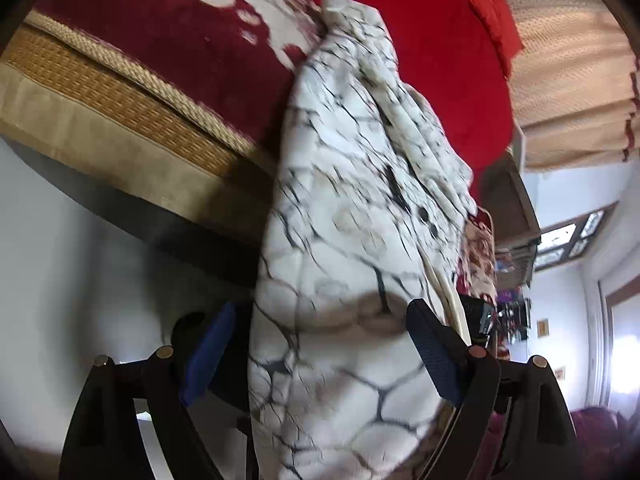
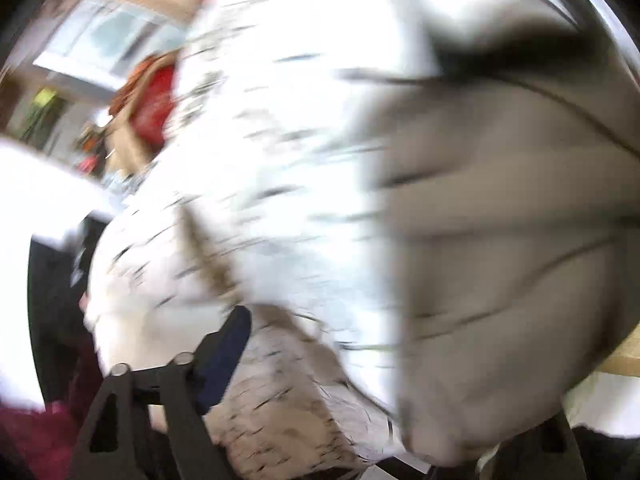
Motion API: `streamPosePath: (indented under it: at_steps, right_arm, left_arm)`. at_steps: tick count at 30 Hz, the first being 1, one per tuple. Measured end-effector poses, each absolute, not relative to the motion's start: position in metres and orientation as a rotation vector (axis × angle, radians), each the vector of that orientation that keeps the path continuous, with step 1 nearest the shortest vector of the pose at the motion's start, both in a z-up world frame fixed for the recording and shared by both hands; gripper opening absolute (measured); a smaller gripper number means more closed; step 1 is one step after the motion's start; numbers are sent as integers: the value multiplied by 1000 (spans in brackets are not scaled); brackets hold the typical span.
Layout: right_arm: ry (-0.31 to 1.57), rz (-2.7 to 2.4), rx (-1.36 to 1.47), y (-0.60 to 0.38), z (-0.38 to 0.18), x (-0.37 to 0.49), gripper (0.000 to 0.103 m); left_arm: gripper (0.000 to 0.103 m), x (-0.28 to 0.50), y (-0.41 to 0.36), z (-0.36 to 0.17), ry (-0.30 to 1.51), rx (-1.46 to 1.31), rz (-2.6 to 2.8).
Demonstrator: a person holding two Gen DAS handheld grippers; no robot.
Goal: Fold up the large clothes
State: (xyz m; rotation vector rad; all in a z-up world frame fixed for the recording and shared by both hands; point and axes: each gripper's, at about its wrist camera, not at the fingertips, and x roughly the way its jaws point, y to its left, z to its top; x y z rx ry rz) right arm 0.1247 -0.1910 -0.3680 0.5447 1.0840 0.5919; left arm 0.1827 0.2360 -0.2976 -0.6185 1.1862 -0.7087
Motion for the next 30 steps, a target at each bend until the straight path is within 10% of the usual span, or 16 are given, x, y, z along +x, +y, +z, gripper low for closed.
streamPosePath:
  at_steps: [4,6,8,10,14,16,26,28,30]
  right_arm:
    - [1032,613,404,-175,-347,109,43]
    - [1015,581,381,-177,-343,109,38]
    - [1015,563,372,-176,-343,110,38]
    - [1034,530,338,-173,-348,111,38]
    - [1094,482,404,-182,-357,115,47]
    - [1139,453,440,-178,-362,122,70]
    - [1154,436,549,-202,-386,128,78]
    - [1142,470,564,-205,-388,126,70]
    - [1134,480,547,-207,-381,122,27]
  left_arm:
    - [85,166,239,-292,1124,-672,-761]
    - [51,161,240,-291,1104,-697,-777]
    - [39,156,237,-295,1113,-680,-773]
    - [42,153,239,-304,1120,-688,-755]
    - [87,145,254,-331,1139,-804,-736]
    - [88,138,254,-340,1152,-847,-749]
    - [91,95,232,-378,1138,-1092,-901]
    - [90,93,228,-374,1096,-1124,-926]
    - [73,93,225,-363,1050,-1126,-942]
